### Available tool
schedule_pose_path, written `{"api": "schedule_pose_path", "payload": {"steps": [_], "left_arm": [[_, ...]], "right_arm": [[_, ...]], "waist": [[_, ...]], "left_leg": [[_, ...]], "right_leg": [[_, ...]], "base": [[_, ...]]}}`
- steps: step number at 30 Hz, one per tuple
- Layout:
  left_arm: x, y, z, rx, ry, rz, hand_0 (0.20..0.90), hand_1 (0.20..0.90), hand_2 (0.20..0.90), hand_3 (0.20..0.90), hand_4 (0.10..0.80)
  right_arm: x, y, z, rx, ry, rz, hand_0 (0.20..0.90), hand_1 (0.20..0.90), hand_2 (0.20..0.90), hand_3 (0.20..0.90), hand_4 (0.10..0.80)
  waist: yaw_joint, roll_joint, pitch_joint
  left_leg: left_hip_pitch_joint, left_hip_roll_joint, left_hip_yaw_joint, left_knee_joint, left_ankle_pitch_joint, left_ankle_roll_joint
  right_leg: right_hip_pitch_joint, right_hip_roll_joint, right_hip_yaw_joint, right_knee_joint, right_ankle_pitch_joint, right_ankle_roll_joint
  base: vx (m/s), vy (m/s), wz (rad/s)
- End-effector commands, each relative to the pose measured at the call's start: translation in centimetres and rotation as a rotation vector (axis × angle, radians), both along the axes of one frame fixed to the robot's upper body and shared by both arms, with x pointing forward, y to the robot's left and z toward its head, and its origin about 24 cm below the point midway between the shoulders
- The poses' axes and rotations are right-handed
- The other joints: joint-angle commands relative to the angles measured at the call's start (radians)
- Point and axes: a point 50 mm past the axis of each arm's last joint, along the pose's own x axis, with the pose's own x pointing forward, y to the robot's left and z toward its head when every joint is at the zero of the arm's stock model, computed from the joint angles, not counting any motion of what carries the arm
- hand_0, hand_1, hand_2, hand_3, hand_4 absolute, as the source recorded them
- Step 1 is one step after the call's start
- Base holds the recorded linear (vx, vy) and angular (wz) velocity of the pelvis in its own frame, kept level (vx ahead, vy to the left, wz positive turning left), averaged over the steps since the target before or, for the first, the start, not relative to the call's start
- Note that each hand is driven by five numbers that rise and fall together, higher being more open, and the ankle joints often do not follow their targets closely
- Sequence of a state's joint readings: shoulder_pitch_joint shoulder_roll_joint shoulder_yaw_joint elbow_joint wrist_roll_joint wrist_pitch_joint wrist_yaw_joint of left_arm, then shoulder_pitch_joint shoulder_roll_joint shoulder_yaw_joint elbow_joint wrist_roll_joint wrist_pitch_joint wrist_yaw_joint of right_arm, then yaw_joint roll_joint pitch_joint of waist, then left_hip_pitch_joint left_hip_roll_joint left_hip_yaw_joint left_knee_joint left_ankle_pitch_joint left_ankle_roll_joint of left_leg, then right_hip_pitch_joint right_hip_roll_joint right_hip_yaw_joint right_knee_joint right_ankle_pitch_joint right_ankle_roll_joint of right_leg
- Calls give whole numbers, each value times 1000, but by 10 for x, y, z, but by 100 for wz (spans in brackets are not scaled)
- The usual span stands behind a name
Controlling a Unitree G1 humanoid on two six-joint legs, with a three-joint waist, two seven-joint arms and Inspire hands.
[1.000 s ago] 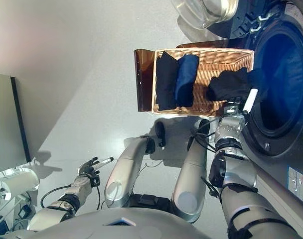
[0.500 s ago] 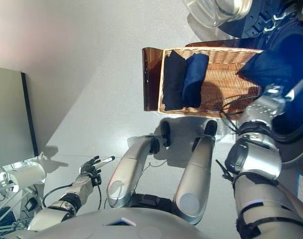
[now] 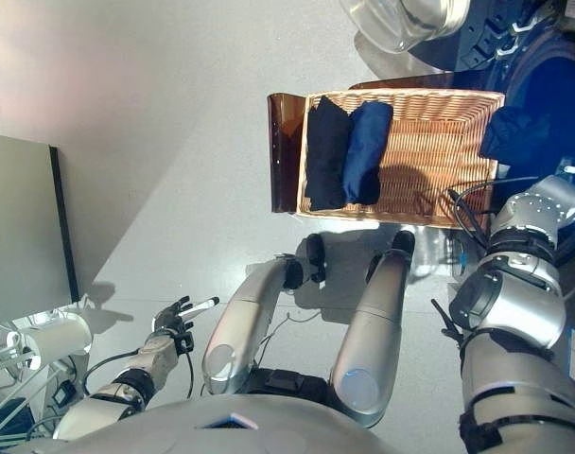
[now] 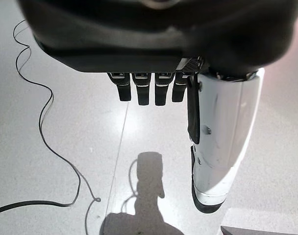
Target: Pick up the clothes and place them into the washing machine
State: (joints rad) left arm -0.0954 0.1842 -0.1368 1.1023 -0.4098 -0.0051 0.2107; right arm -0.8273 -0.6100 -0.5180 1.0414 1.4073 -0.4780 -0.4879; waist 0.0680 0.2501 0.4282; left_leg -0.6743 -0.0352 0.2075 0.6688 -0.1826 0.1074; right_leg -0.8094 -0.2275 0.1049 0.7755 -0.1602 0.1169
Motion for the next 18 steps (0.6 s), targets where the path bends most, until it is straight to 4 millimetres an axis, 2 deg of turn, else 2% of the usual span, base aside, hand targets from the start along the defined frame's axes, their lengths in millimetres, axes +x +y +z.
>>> {"api": "schedule_pose_path", "payload": {"steps": [1, 5, 9, 12, 13, 14, 15, 16, 18], "left_arm": [[-50, 29, -10, 117, 155, 55, 900, 900, 900, 900, 800], [-54, 23, -13, 106, 168, 55, 900, 900, 900, 900, 800], [-57, 20, -14, 100, 177, 58, 900, 900, 900, 900, 800], [-52, 20, -13, 103, 158, 55, 900, 900, 900, 900, 800], [-53, 20, -13, 102, 159, 56, 900, 900, 900, 900, 800], [-51, 23, -12, 107, 153, 53, 900, 900, 900, 900, 800], [-51, 23, -12, 106, 154, 54, 900, 900, 900, 900, 800], [-51, 24, -12, 107, 151, 56, 900, 900, 900, 900, 800], [-51, 26, -11, 108, 154, 58, 900, 900, 900, 900, 800]], "right_arm": [[-30, -37, 51, -166, -46, -174, 200, 200, 200, 200, 300], [-34, -38, 54, -131, -87, -230, 200, 200, 200, 200, 300], [-35, -38, 50, -146, -40, -220, 200, 200, 200, 200, 300], [-21, -28, 38, -265, 83, -73, 200, 200, 200, 200, 300], [-21, -28, 38, -265, 84, -71, 200, 200, 200, 200, 300], [-15, -22, 28, -342, 174, 25, 200, 200, 200, 200, 300], [-14, -22, 28, -343, 174, 28, 200, 200, 200, 200, 300], [-7, -12, 17, -398, 217, 115, 200, 200, 200, 200, 300], [-5, -8, 12, -418, 237, 147, 200, 200, 200, 200, 300]], "waist": [[-18, 10, -80], [-19, 25, -86], [-16, 31, -91], [-17, 25, -86], [-17, 25, -86], [-21, 16, -76], [-20, 13, -82], [-26, 7, -69], [-26, 1, -72]], "left_leg": [[-24, 16, -34, 0, 0, -119], [-35, 13, -25, 1, 13, -116], [-33, 10, -25, -12, 17, -115], [-28, 13, -18, -32, 23, -109], [-27, 13, -17, -33, 24, -109], [-26, 15, -15, -30, 23, -108], [-18, 12, -22, -28, 3, -114], [-24, 16, -11, -33, 25, -106], [-14, 14, -17, -27, 0, -114]], "right_leg": [[49, -3, 20, 45, -120, -40], [38, -7, 19, 53, -112, -41], [41, -8, 17, 40, -104, -39], [41, -4, 20, 20, -91, -38], [42, -4, 20, 19, -90, -38], [43, -2, 19, 22, -90, -40], [52, -2, 23, 25, -111, -38], [43, 0, 18, 21, -87, -41], [54, 0, 21, 27, -112, -39]], "base": [[0, 0, 0], [-29, 13, 0], [0, 0, 0], [6, 0, -3], [-3, -16, -5], [86, -22, -4], [-13, -23, -7], [78, -20, -5], [44, -17, -5]]}}
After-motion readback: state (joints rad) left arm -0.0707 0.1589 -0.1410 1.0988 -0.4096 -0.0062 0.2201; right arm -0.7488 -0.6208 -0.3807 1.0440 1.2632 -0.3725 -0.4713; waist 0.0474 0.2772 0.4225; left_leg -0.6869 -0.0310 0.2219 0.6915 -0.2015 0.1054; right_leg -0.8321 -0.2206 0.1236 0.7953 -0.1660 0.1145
